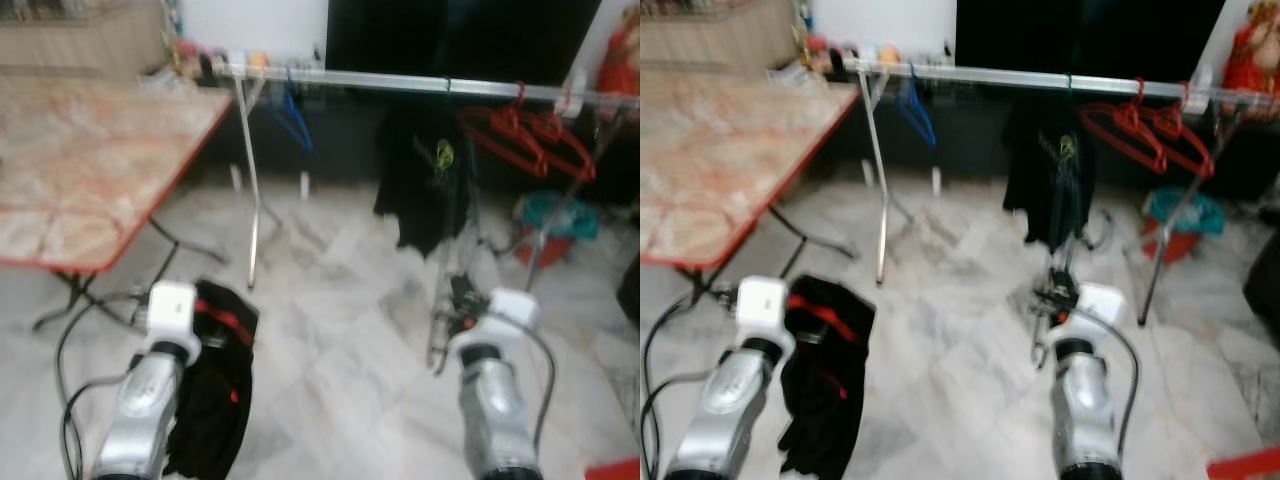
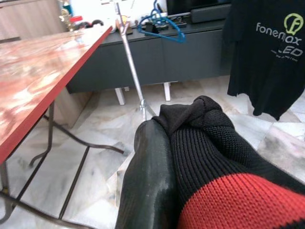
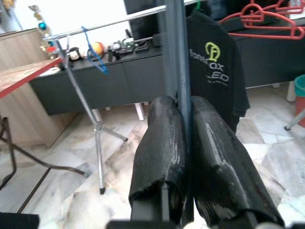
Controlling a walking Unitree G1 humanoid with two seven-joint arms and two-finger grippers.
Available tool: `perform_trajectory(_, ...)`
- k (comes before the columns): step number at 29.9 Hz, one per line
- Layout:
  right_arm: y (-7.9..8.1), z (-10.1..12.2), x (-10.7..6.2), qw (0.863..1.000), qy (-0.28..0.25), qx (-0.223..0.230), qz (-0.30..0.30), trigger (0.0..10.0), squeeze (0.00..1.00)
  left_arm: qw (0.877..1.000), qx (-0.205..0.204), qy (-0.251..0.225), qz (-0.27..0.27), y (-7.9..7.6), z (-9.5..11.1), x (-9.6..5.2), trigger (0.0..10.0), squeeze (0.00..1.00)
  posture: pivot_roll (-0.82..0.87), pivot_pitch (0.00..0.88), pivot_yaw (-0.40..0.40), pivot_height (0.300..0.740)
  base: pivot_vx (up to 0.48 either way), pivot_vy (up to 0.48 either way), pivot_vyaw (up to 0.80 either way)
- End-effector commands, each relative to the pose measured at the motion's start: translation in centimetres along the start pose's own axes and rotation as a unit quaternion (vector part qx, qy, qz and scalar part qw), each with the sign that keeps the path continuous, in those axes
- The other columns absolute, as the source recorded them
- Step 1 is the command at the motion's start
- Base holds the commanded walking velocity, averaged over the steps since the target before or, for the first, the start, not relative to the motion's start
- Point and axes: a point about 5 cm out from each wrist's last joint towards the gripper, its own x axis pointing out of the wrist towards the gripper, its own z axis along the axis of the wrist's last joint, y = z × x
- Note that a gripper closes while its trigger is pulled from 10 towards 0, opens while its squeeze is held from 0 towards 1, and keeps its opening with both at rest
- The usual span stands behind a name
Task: Hang hanger
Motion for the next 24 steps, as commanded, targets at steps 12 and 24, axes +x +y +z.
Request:
perform_trajectory(12, -0.89, 0.15, 0.09, 1.000, 0.006, -0.006, -0.008, 10.0, 0.00, 1.000, -0.009, -0.017, -0.012, -1.16, 1.05, 0.80, 10.0, 0.00, 0.00, 0.003, 0.011, 0.740, 0.362, 0.000, 0.30)
perform_trajectory(24, -0.77, 0.20, 0.43, 1.000, 0.012, -0.012, -0.003, 10.0, 0.00, 1.000, -0.011, -0.016, -0.013, -1.42, 1.22, 1.00, 10.0, 0.00, 0.00, 0.033, 0.006, 0.740, 0.366, 0.000, 0.00)
